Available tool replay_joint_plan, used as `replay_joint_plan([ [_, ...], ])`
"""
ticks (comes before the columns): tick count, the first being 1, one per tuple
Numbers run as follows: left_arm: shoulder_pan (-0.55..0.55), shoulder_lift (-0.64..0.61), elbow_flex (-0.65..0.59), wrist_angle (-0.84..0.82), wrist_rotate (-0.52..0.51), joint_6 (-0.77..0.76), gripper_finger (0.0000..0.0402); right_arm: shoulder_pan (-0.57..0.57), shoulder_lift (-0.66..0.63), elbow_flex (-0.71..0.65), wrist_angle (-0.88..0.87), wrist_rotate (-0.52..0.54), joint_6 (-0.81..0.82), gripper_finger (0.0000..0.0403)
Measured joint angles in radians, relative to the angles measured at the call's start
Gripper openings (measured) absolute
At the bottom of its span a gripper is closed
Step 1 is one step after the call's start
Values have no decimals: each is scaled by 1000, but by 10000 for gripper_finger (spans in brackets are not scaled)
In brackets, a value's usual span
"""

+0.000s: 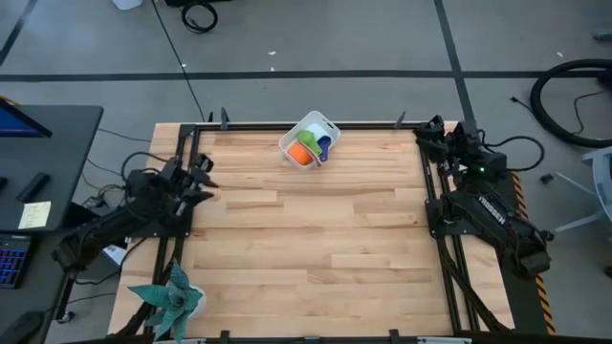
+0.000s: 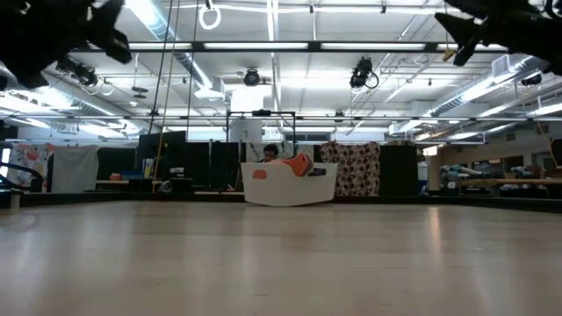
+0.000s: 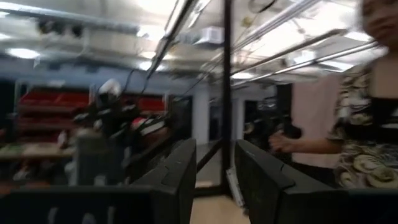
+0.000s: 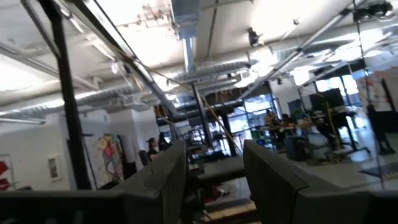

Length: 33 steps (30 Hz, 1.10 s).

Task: Nest measuring cups in basket
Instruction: Return to Home Position

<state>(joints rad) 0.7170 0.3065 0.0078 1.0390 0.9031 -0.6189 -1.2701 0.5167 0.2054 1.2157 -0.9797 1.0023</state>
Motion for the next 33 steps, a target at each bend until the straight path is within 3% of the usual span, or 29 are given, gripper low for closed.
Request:
replay_joint_plan([
  [8,0,1,0,-262,-125,201,114,0,0,-90,-59,-13,-116,165],
  [15,0,1,0,-365,-132,245,114,0,0,-152,-112,19,-204,165],
  [23,0,1,0,-392,-132,245,114,-4,0,-199,-169,-108,-218,165],
  [29,-1,1,0,-405,-74,272,114,-4,0,-199,-92,16,-217,165],
  [33,-1,1,0,-405,-29,266,114,-5,-1,-199,77,58,-152,165],
])
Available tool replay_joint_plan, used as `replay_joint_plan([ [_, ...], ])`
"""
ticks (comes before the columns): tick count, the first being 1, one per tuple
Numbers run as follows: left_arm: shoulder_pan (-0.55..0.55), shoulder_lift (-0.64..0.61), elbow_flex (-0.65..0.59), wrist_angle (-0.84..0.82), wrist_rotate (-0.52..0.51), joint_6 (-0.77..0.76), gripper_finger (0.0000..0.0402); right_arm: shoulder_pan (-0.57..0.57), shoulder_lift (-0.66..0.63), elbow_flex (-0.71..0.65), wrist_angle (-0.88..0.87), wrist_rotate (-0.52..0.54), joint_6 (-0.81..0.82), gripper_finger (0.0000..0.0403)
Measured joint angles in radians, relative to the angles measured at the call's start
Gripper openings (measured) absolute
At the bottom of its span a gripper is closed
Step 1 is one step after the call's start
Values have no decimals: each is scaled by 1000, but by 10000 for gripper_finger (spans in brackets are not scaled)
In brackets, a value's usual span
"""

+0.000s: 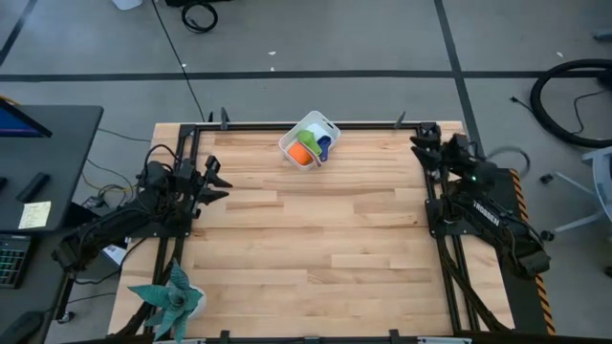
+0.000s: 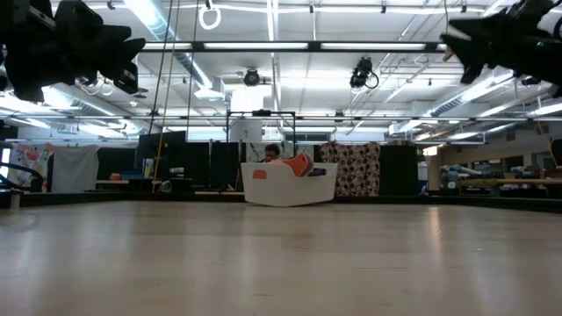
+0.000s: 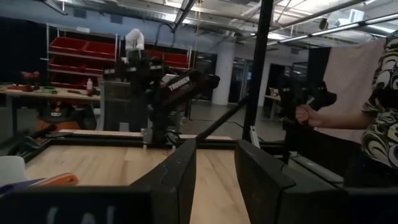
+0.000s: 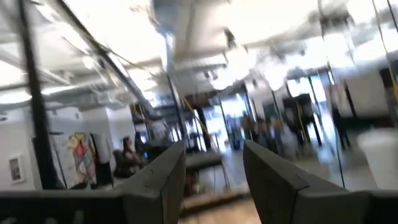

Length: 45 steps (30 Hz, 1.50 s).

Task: Nest measuring cups in basket
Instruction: Return to Home Position

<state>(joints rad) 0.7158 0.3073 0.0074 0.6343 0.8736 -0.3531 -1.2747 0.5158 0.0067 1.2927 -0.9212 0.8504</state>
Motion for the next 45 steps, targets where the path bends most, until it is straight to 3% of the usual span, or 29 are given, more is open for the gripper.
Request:
replay_joint_plan([
  [4,0,0,0,-3,6,-6,114,-3,-1,0,196,-30,73,165],
  [8,0,0,0,-5,7,-37,114,-18,-1,0,192,-122,152,165],
  [14,0,0,0,-4,7,-55,114,-23,-1,0,181,-65,213,165],
  [20,0,0,0,-4,7,-55,114,-22,0,0,173,-160,384,165],
  [25,0,0,0,-4,7,-62,114,-22,0,0,172,-207,396,165],
  [38,0,0,0,-3,7,-73,114,-22,-6,0,165,-207,396,165],
  [45,0,0,-1,-3,7,-74,114,-23,-180,0,72,-207,396,165],
])
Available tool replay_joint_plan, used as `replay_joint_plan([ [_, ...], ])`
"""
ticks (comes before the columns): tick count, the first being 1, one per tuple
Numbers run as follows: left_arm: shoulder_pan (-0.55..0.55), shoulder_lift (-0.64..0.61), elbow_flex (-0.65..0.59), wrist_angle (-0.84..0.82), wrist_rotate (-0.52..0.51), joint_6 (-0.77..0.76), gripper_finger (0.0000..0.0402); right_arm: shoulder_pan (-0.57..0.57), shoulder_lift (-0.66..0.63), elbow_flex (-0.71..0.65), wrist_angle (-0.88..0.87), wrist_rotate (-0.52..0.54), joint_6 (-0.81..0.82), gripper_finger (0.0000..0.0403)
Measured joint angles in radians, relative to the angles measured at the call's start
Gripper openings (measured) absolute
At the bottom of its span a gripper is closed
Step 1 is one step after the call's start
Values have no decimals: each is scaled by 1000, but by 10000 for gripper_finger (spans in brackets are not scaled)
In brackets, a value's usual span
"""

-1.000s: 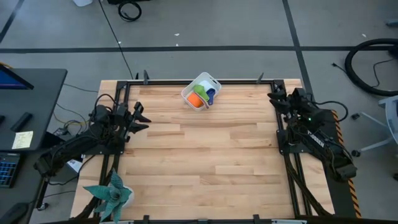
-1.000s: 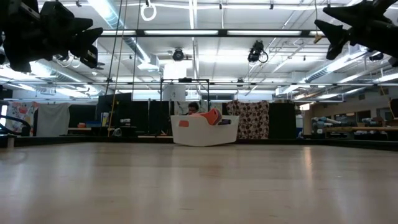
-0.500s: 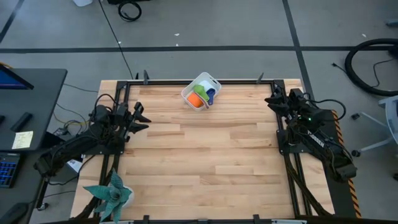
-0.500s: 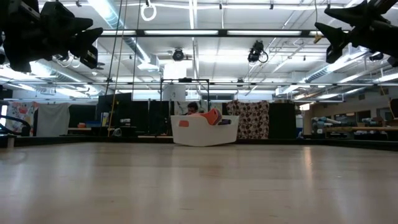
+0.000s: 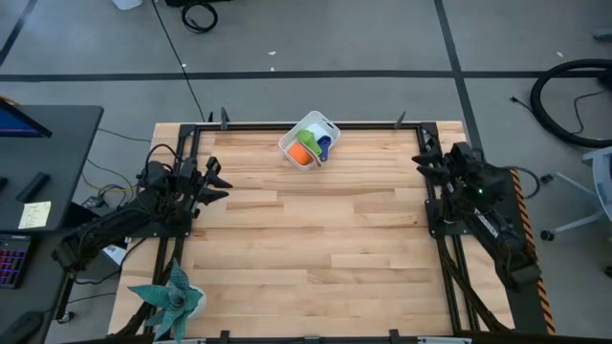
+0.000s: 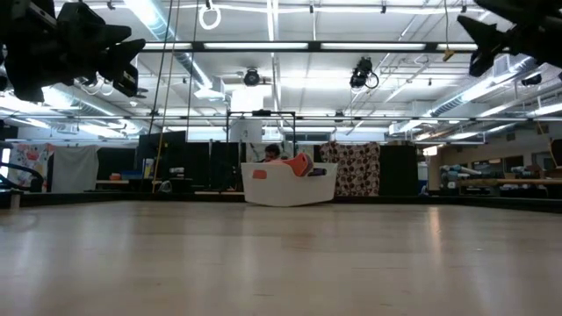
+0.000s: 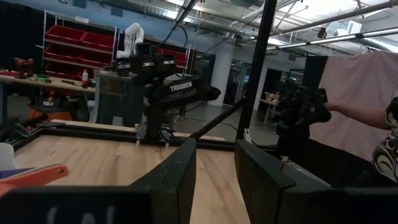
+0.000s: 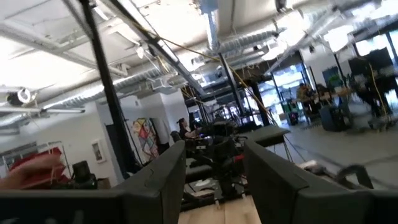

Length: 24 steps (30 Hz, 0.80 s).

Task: Nest measuring cups in basket
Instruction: Return to Home Position

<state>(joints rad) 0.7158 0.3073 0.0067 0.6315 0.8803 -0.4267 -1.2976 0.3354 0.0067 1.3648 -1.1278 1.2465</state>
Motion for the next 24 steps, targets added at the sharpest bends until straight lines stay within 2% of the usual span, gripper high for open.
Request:
replay_joint_plan([
  [9,0,0,0,0,0,0,114,-1,-162,0,3,-1,0,165],
  [16,0,-3,0,1,-1,0,114,-1,-184,0,1,-1,0,165],
  [19,-12,-53,0,-2,-9,1,114,1,-184,0,1,-1,0,165],
  [24,-32,-208,0,3,-7,1,114,2,-184,0,1,-1,0,165],
])
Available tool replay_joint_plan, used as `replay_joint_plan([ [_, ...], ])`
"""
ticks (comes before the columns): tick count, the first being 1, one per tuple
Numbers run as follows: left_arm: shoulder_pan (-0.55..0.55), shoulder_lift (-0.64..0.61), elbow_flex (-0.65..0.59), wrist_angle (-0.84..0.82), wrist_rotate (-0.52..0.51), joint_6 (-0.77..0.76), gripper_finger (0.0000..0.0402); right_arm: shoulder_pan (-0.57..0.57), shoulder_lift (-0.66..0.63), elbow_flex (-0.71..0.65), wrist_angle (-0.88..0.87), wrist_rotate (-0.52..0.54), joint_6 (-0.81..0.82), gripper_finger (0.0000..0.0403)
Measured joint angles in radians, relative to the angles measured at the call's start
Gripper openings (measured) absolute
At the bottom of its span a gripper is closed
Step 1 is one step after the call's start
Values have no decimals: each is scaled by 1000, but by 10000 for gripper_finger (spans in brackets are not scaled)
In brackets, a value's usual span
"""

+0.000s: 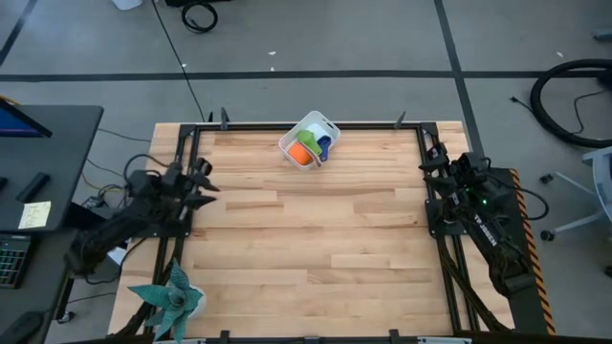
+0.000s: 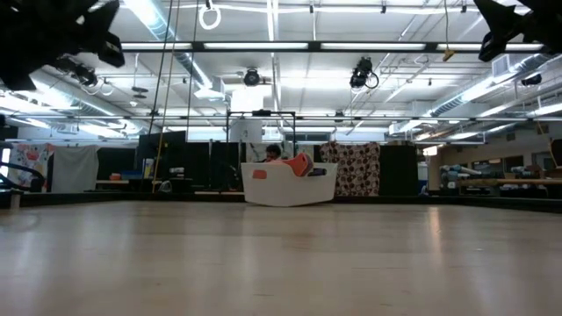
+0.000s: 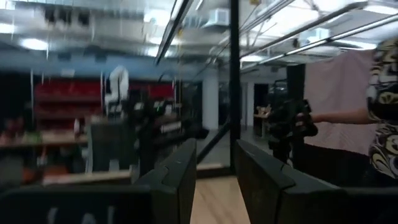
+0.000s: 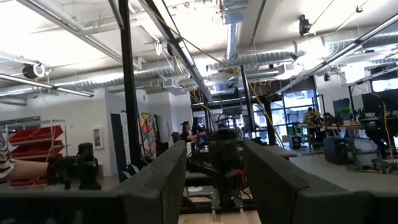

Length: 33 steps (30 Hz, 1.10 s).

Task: Nest measuring cups in basket
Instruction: Return to Home Position

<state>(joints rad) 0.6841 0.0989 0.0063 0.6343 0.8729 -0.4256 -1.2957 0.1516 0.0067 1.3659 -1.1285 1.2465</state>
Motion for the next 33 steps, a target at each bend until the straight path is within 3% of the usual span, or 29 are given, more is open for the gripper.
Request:
replay_joint_plan([
  [5,-1,-97,0,10,1,0,114,0,-8,0,0,0,0,165],
  [33,-1,-87,0,35,4,0,114,0,-8,0,-7,0,0,165],
])
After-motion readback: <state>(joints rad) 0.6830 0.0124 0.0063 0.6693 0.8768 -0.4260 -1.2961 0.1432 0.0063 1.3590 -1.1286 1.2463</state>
